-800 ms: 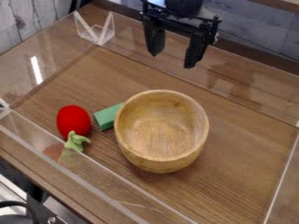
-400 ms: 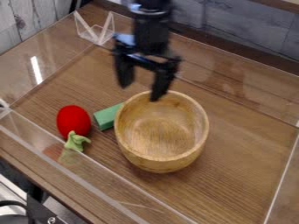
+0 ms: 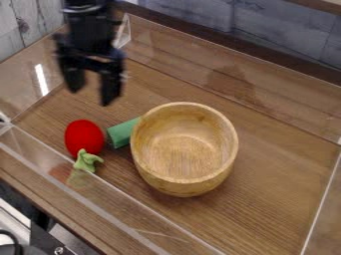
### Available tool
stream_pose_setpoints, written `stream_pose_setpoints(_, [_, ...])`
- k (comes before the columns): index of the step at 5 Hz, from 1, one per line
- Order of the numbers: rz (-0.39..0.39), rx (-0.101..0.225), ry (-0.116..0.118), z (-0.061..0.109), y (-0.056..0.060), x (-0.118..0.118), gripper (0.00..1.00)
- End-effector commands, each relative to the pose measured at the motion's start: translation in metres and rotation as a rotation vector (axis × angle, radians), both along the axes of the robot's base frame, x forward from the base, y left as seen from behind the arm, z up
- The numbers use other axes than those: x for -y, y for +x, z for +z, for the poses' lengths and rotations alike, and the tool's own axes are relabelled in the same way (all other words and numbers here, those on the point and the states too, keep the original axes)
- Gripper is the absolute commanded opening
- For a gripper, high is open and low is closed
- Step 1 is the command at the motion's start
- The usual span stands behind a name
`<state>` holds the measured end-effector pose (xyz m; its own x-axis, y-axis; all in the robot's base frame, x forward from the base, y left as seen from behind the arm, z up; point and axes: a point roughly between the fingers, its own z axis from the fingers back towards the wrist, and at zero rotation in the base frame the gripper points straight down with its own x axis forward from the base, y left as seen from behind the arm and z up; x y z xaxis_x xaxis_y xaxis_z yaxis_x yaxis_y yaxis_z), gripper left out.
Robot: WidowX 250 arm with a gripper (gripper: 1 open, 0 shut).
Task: Move the red fruit to the right
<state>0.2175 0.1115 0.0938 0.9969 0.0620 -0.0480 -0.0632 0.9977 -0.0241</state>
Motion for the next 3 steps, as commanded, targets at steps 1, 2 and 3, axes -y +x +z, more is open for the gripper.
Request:
stream_pose_setpoints(1, [-0.011, 0.071, 0.031, 0.008, -0.002, -0.025, 1.0])
stream_pose_setpoints(2, [-0.006, 0.074, 0.034, -0.001, -0.005, -0.044, 1.0])
stream_pose_setpoints(3, [0.062, 0.076, 0.031, -0.006, -0.01, -0.044, 1.0])
